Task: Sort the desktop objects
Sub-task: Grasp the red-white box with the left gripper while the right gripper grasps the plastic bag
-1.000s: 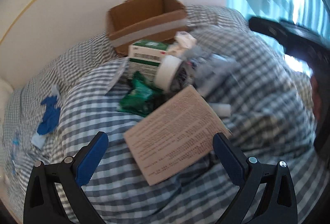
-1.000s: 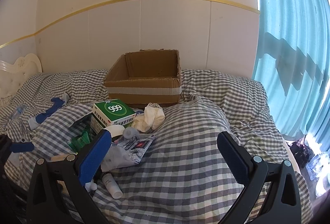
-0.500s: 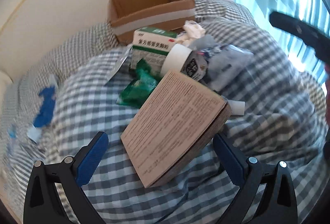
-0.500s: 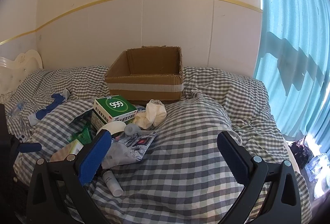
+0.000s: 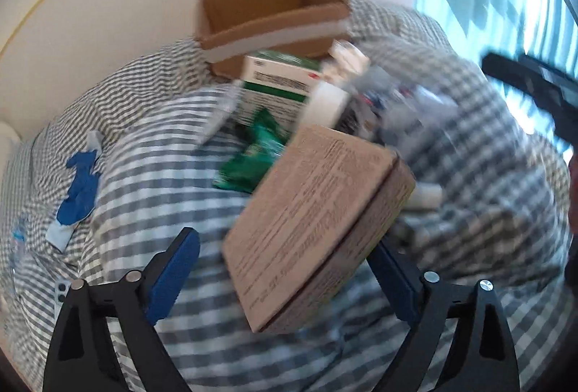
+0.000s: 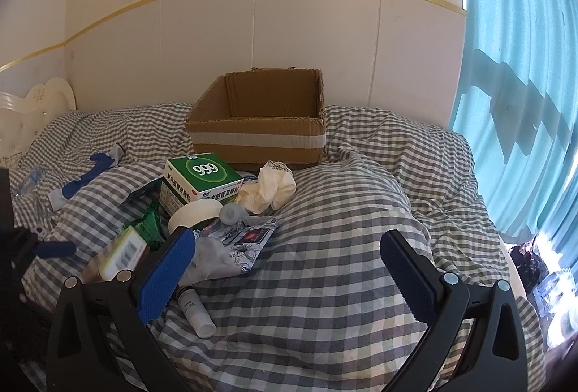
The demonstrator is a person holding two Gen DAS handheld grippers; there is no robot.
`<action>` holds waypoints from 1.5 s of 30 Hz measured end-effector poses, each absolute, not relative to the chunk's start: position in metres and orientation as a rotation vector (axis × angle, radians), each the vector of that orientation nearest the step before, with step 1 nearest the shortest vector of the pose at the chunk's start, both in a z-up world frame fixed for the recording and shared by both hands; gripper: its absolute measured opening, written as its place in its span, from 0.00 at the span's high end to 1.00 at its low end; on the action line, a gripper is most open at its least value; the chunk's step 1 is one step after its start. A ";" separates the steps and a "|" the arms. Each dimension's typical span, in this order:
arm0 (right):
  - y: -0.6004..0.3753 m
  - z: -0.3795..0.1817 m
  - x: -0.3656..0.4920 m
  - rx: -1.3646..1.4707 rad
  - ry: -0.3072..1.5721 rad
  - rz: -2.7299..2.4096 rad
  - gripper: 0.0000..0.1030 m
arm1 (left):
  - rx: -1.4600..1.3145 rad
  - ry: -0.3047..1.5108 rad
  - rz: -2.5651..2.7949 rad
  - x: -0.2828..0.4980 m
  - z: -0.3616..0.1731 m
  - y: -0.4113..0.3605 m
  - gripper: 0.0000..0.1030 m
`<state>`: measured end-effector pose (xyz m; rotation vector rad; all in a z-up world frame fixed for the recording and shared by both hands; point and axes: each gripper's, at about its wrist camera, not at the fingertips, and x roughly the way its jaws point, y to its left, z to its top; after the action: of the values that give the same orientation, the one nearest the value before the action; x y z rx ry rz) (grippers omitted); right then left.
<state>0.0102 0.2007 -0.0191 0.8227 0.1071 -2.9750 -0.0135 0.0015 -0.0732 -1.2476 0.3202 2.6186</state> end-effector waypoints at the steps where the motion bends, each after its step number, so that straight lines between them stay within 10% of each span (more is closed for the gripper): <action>1: 0.201 -0.020 0.010 0.825 0.108 -2.974 0.00 | -1.248 0.293 2.624 -0.016 -0.073 -0.004 0.09; 6: 0.200 -0.021 0.009 0.838 0.117 -2.970 0.00 | -1.242 0.189 2.649 -0.025 -0.067 -0.025 0.20; 10: 0.199 -0.025 0.006 0.857 0.126 -2.961 0.00 | -1.236 0.201 2.669 -0.027 -0.064 -0.030 0.55; 20: 0.163 -0.063 -0.033 1.053 0.203 -2.728 0.02 | -1.217 0.138 2.683 -0.031 -0.062 -0.035 0.68; 24: 0.157 -0.078 -0.040 1.123 0.205 -2.673 0.42 | -1.216 0.133 2.680 -0.031 -0.063 -0.036 0.70; 32: 0.168 -0.074 -0.034 1.142 0.155 -2.640 0.65 | -1.182 0.092 2.699 -0.029 -0.055 -0.036 0.71; 34: 0.169 -0.067 -0.029 1.119 0.179 -2.648 0.86 | -1.168 0.080 2.699 -0.028 -0.052 -0.036 0.71; 45: 0.179 -0.024 -0.016 0.976 0.223 -2.702 0.92 | -1.050 0.066 2.718 -0.034 -0.023 -0.027 0.71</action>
<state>-0.0165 0.1792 -0.0243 0.9757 0.2232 -2.7023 -0.0345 -0.0273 -0.0228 -1.0496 0.0655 2.7179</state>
